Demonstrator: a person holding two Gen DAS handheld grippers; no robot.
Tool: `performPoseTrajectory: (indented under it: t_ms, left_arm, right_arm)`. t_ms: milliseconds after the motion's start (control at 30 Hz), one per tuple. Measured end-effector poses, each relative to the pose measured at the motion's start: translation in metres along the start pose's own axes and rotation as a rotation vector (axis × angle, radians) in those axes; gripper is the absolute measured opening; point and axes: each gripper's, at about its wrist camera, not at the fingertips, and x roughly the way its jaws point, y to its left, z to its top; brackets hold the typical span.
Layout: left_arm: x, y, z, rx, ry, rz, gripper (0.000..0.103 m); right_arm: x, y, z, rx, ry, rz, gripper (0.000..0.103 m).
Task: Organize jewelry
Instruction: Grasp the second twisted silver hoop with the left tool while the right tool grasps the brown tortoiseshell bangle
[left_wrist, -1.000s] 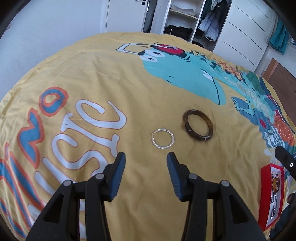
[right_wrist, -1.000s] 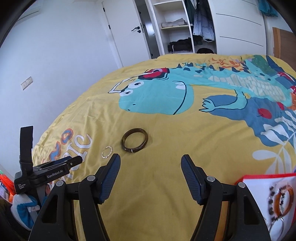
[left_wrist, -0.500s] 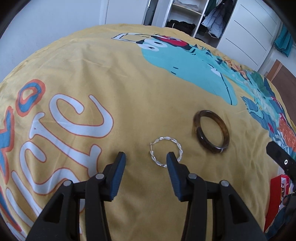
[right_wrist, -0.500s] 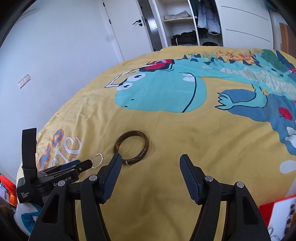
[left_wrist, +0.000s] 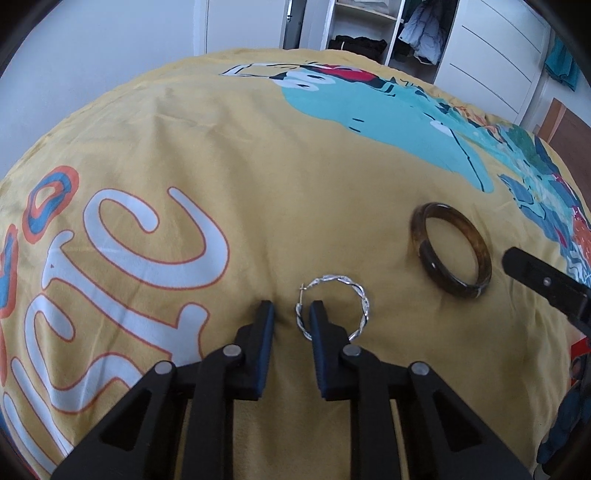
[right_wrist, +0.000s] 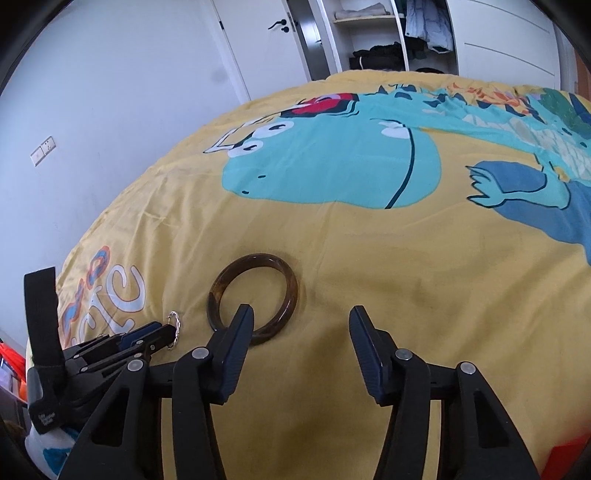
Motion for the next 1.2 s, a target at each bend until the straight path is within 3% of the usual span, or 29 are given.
performPoseTrajectory:
  t_ms: [300, 533, 567, 633, 733, 1000, 1200]
  left_arm:
    - [0.001, 0.002, -0.004, -0.011, -0.023, -0.007, 0.018]
    - [0.002, -0.002, -0.004, 0.003, -0.022, 0.012, 0.017]
    - [0.002, -0.003, -0.004, 0.008, -0.020, 0.017, 0.017]
    - [0.001, -0.006, -0.002, 0.020, -0.016, 0.027, 0.013]
    - [-0.002, -0.010, 0.000, 0.039, -0.015, 0.042, 0.006]
    - [-0.021, -0.016, 0.003, 0.046, -0.041, 0.054, 0.005]
    - [-0.043, -0.013, 0.007, 0.004, -0.053, 0.019, 0.003]
  right_arm:
    - [0.038, 0.010, 0.005, -0.017, 0.068, 0.011, 0.032]
    - [0.051, 0.012, 0.004, -0.014, 0.083, 0.001, 0.031]
    - [0.050, 0.011, 0.004, -0.014, 0.082, -0.004, 0.028]
    - [0.048, 0.008, 0.004, 0.003, 0.081, -0.007, 0.013]
    - [0.039, 0.005, 0.002, 0.014, 0.072, -0.016, 0.009]
    - [-0.018, 0.005, -0.005, 0.032, -0.016, -0.027, 0.009]
    - [-0.063, 0.010, -0.011, 0.030, -0.052, -0.037, 0.009]
